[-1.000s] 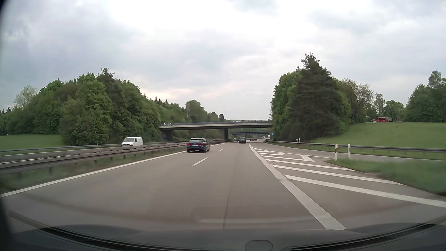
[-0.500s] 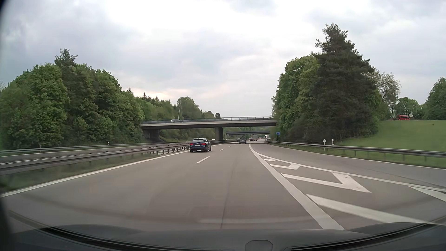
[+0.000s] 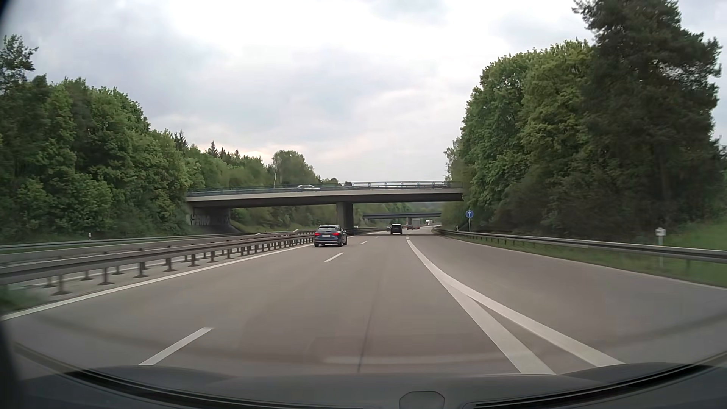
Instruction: Follow the waypoints while adhering to traffic rules and regulations
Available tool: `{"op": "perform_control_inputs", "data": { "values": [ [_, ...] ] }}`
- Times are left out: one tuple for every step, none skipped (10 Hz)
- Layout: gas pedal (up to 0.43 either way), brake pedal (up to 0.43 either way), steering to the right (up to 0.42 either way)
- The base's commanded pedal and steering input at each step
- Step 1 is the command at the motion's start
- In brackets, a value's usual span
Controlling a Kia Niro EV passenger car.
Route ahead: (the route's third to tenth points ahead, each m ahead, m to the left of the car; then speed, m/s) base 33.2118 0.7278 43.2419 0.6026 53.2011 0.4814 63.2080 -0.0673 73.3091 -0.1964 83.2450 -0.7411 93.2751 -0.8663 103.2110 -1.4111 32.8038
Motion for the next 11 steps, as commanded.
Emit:
{"op": "perform_control_inputs", "data": {
  "values": [
    [0.177, 0.0, 0.005],
    [0.177, 0.0, 0.005],
    [0.177, 0.0, 0.005],
    [0.177, 0.0, 0.005],
    [0.177, 0.0, 0.005],
    [0.177, 0.0, 0.005],
    [0.177, 0.0, 0.005],
    [0.177, 0.0, 0.005],
    [0.177, 0.0, 0.005],
    [0.177, 0.0, 0.005],
    [0.177, 0.0, 0.005]
  ]
}}
